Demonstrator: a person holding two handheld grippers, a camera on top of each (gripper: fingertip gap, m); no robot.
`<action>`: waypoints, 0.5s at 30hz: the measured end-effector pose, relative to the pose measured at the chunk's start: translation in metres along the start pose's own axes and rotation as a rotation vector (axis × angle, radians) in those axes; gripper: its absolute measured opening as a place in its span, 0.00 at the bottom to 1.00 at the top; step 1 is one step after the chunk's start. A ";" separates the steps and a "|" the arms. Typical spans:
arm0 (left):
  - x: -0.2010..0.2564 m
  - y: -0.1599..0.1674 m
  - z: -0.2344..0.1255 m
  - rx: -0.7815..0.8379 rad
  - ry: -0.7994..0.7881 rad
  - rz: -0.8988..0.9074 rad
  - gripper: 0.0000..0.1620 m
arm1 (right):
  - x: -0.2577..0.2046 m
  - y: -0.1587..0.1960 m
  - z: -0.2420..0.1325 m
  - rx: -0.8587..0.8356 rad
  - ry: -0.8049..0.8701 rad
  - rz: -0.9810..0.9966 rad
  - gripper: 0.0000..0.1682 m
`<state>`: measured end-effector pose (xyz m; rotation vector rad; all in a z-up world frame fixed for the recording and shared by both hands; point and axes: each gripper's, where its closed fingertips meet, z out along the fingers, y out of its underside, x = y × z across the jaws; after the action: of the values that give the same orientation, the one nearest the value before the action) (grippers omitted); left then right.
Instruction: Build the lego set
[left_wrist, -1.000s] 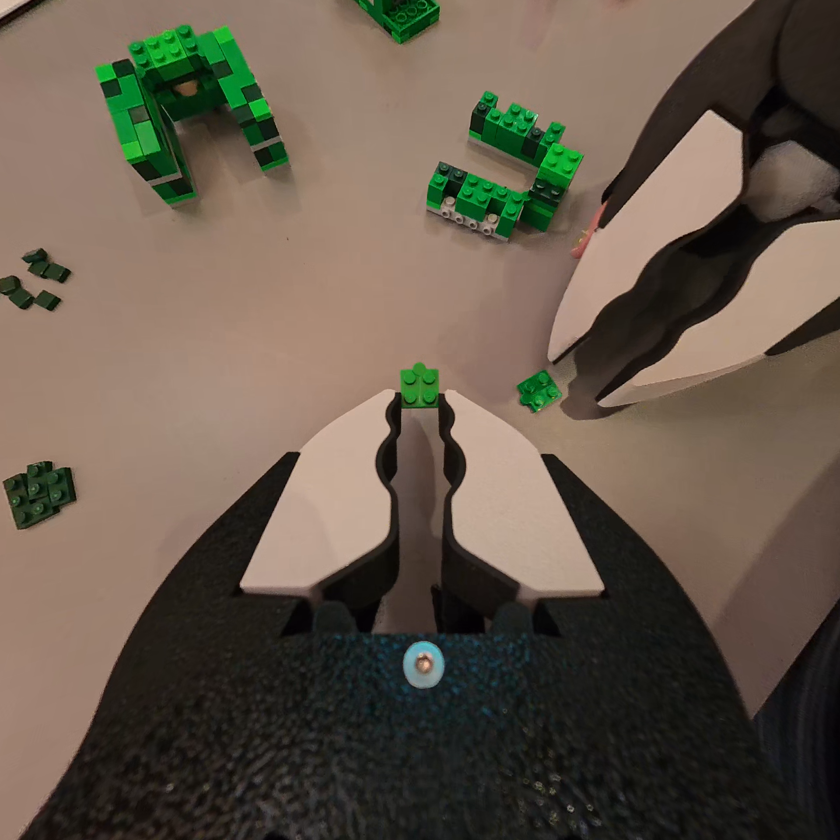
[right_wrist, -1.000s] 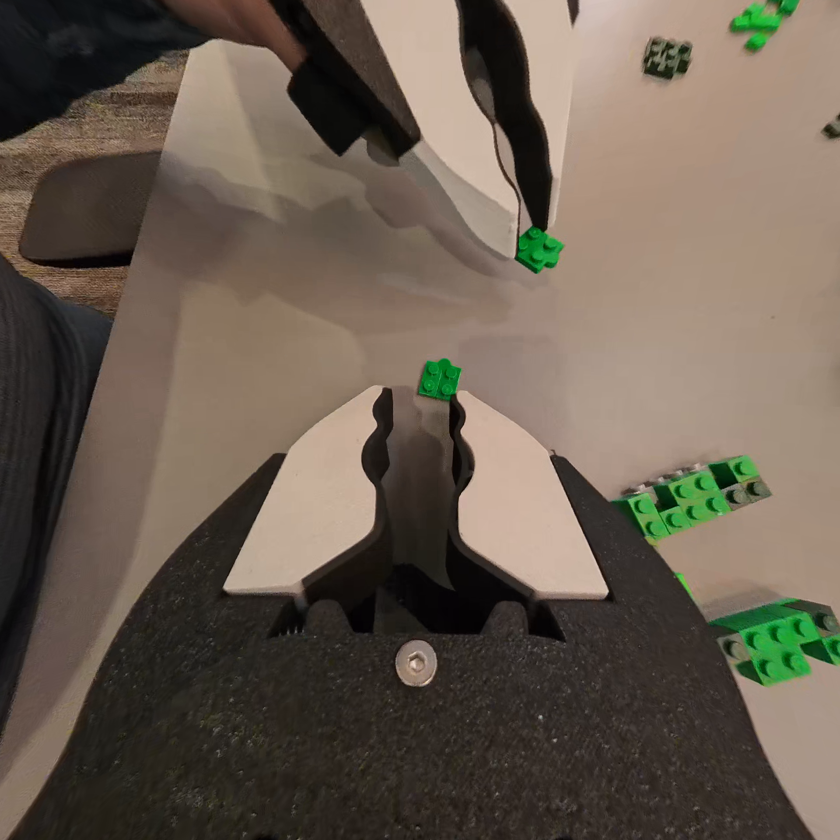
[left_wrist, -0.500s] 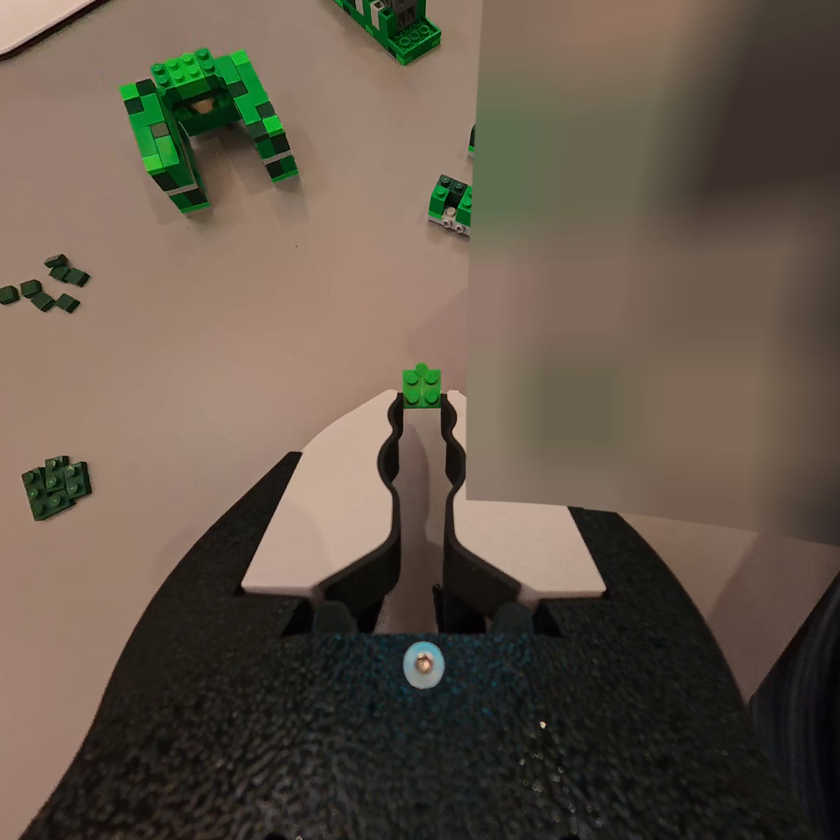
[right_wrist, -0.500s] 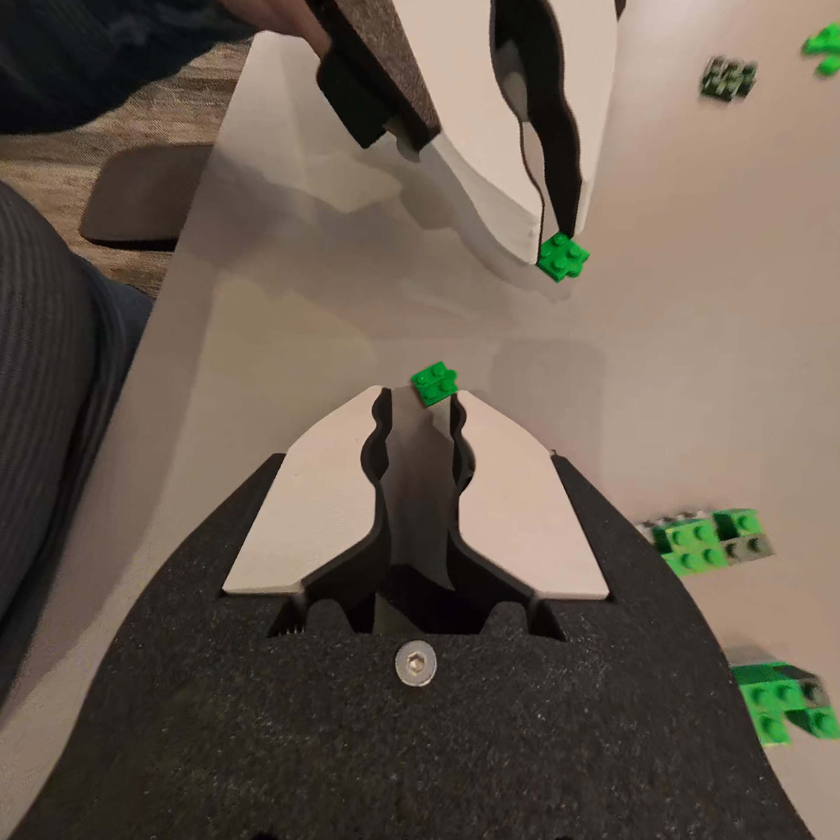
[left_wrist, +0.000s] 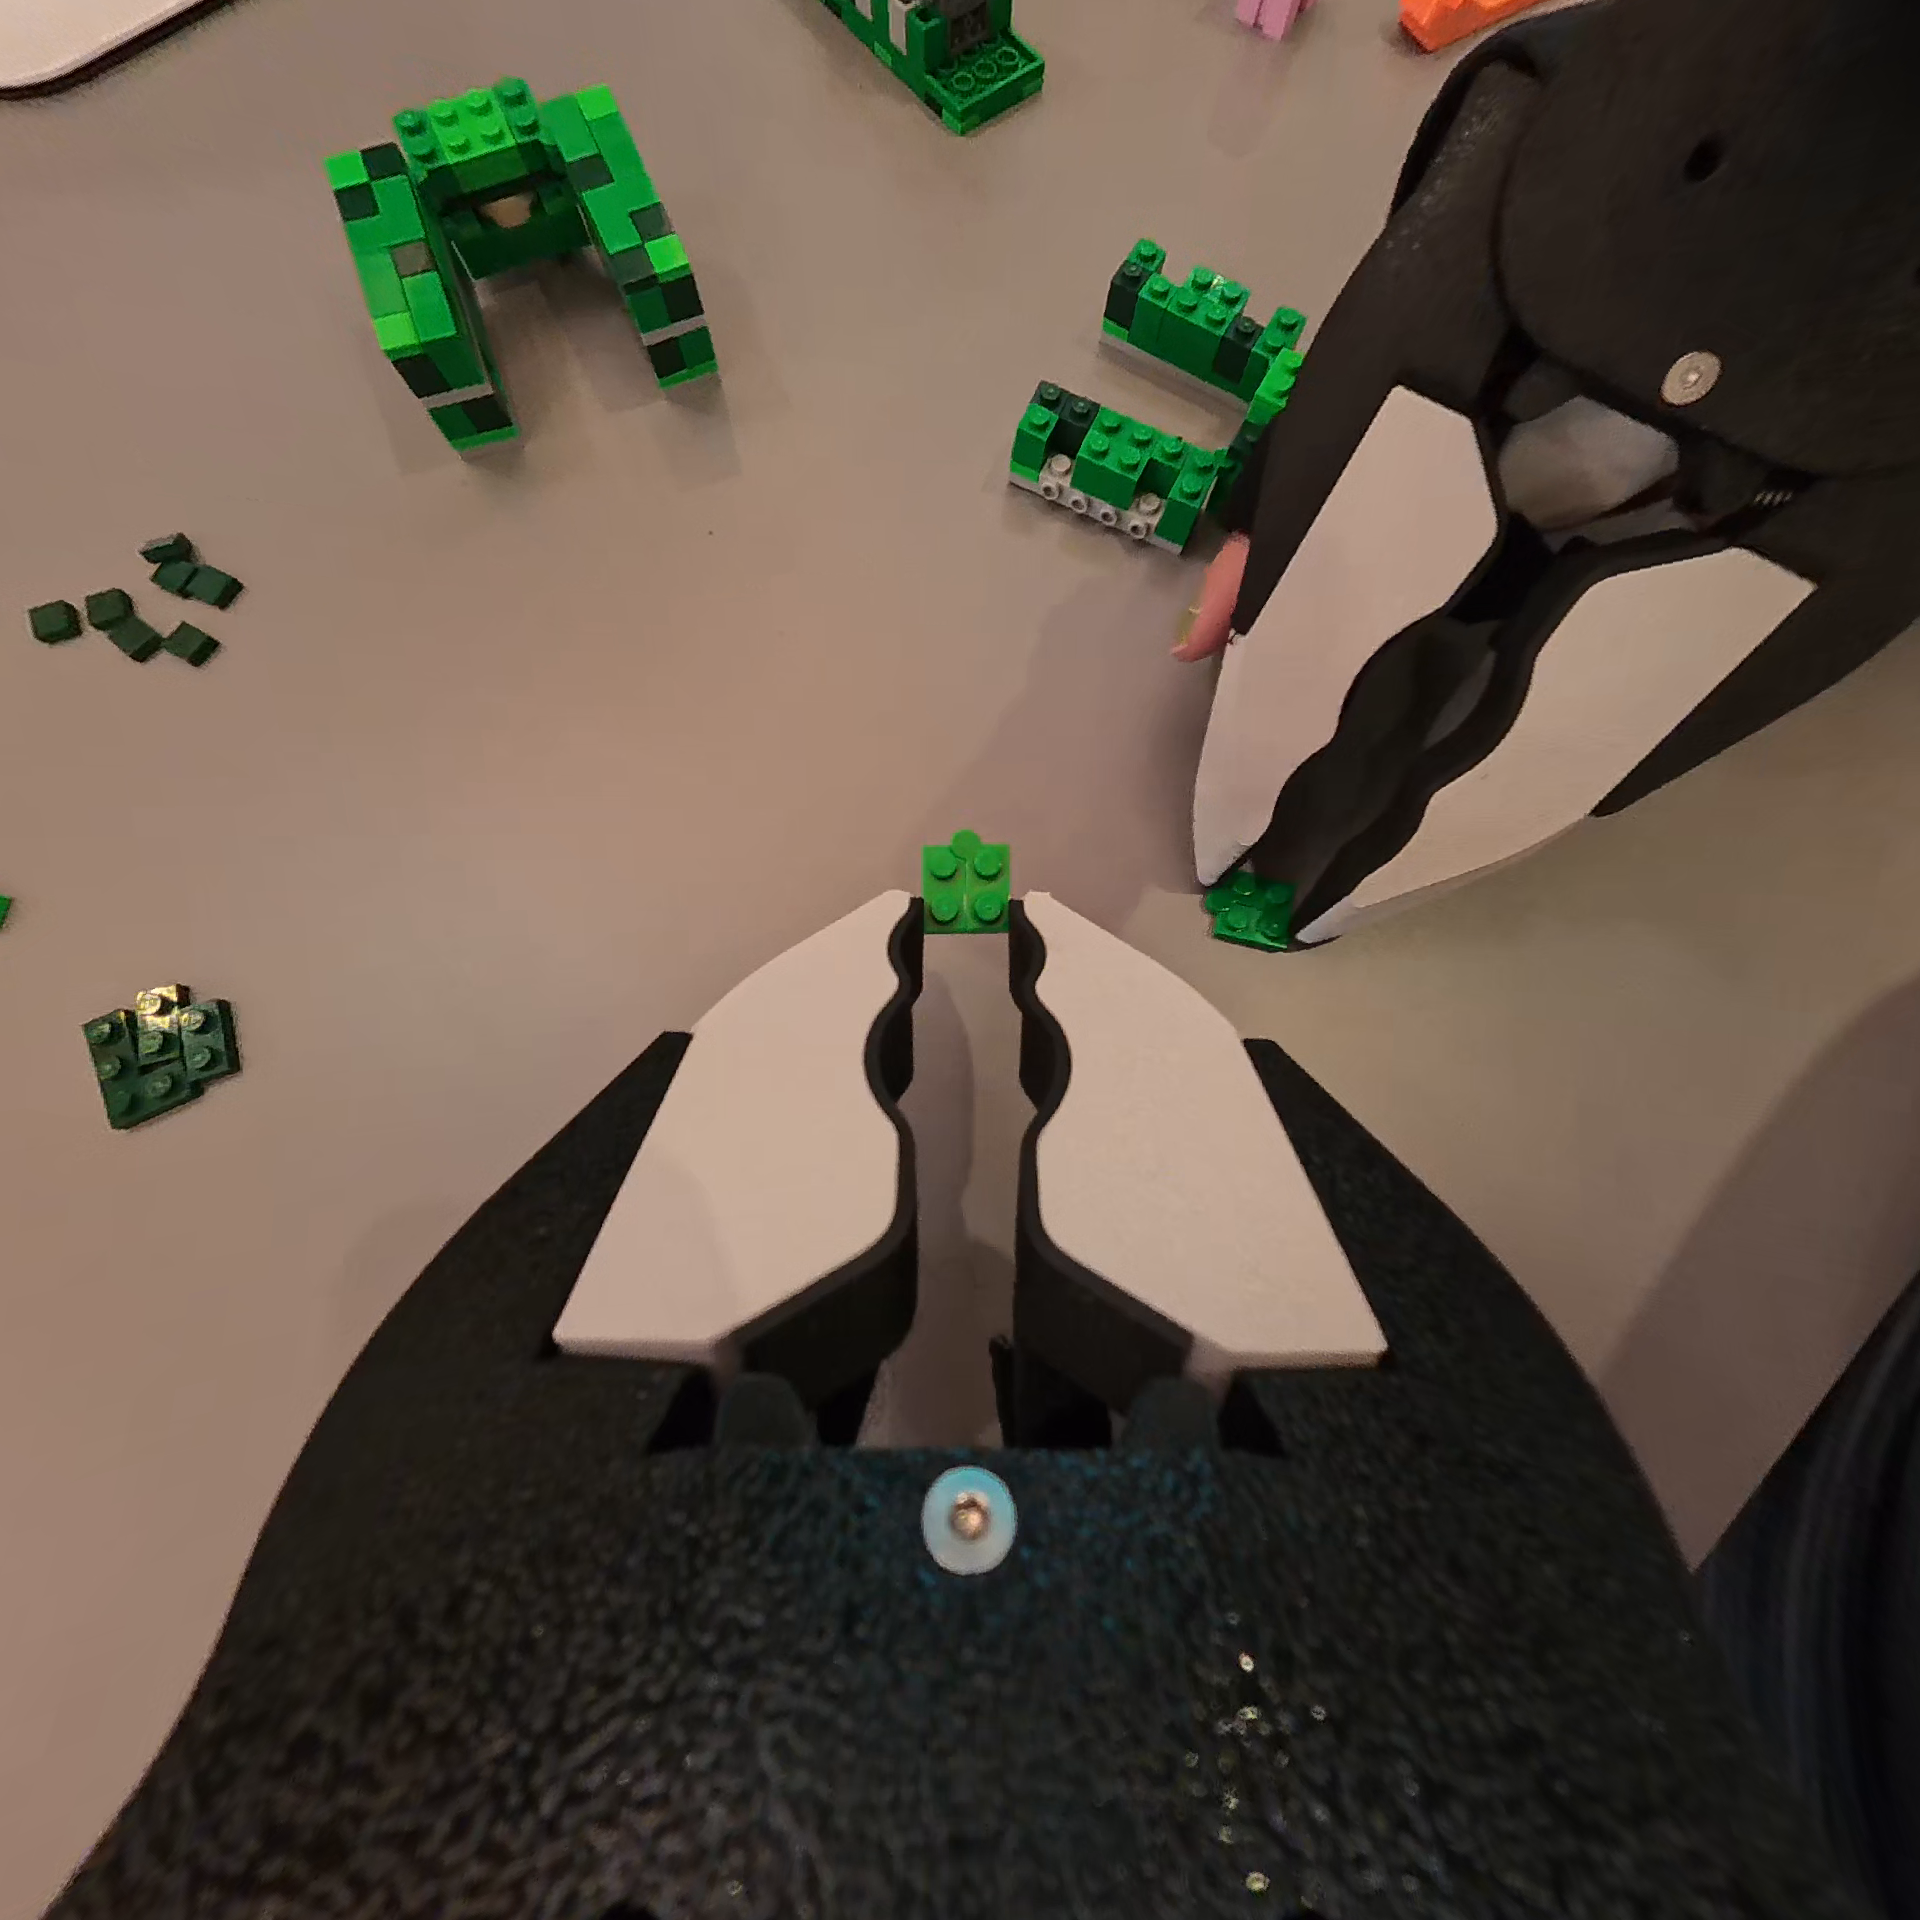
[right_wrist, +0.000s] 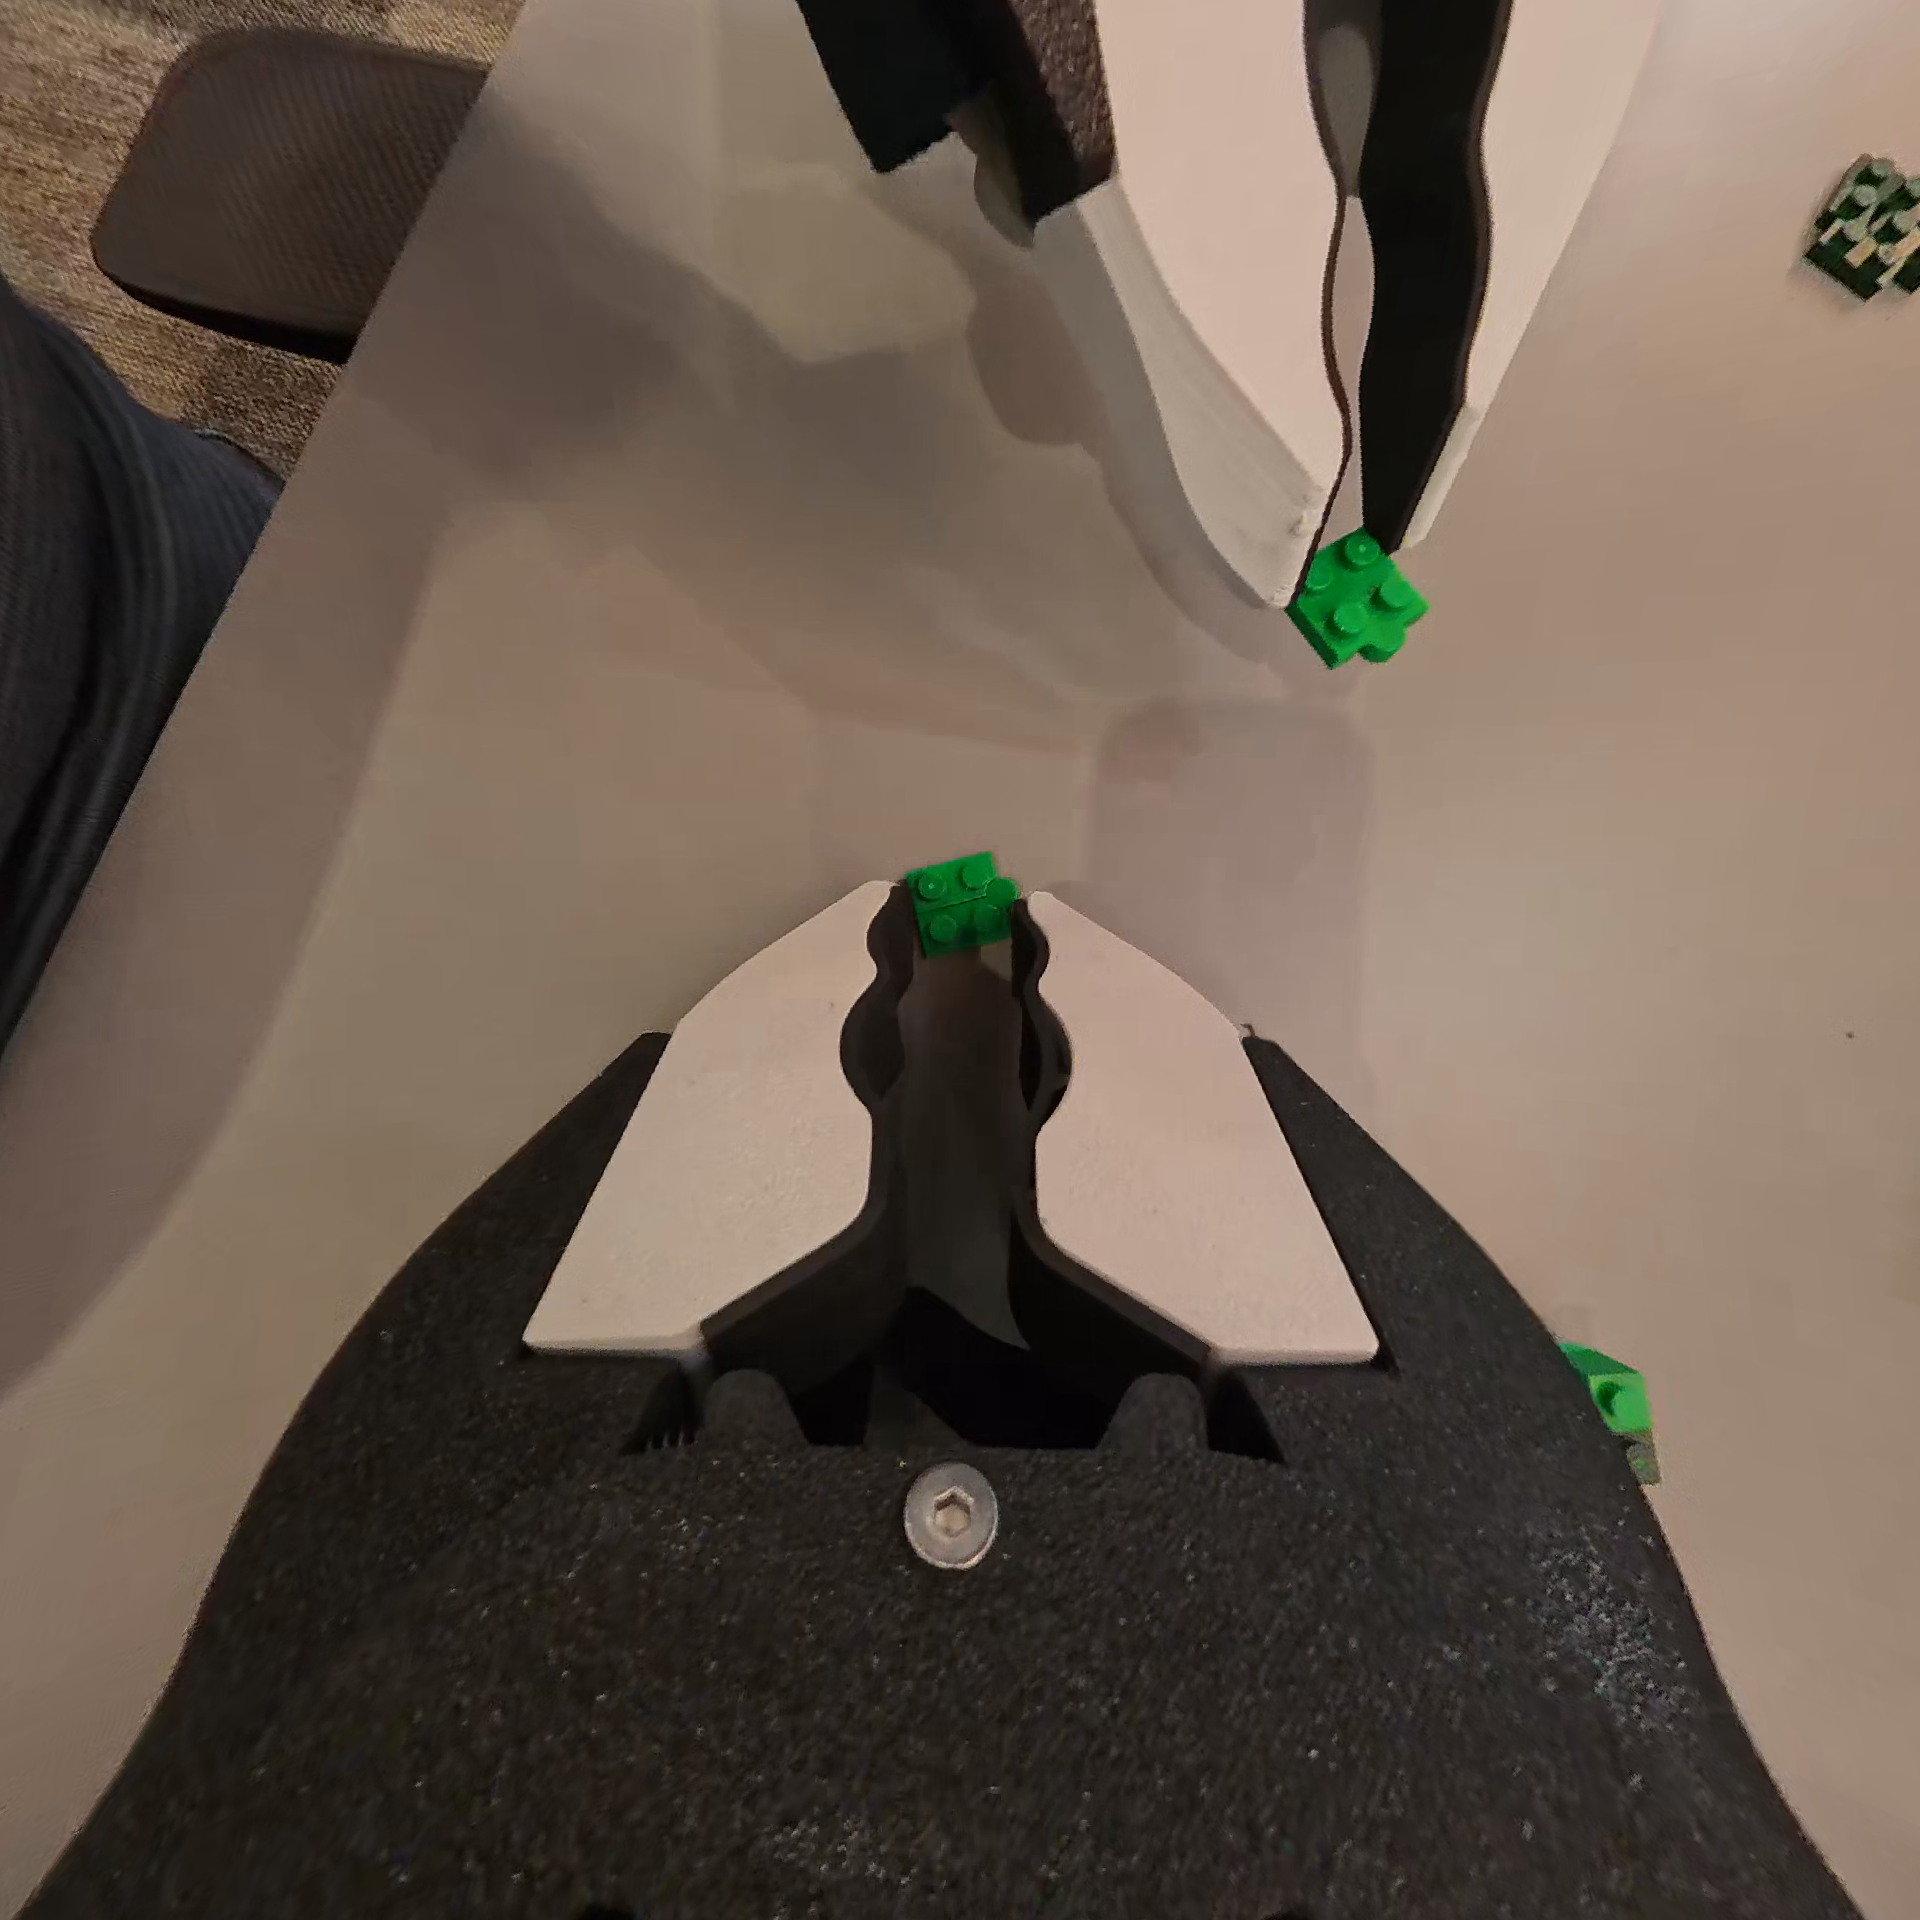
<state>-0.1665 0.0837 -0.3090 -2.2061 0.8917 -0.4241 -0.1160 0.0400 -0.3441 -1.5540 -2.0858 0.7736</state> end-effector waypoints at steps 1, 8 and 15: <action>-0.001 0.000 0.000 0.001 -0.002 -0.001 0.09 | 0.001 0.001 -0.001 0.000 0.006 0.016 0.11; 0.000 -0.005 -0.003 0.034 -0.001 -0.007 0.09 | 0.041 0.021 -0.018 -0.050 0.386 0.328 0.10; 0.018 -0.009 0.008 0.032 0.050 0.027 0.09 | 0.032 0.020 -0.026 -0.013 0.460 0.371 0.14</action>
<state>-0.1453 0.0791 -0.3075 -2.1609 0.9335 -0.4791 -0.0947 0.0795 -0.3373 -1.9382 -1.4988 0.4564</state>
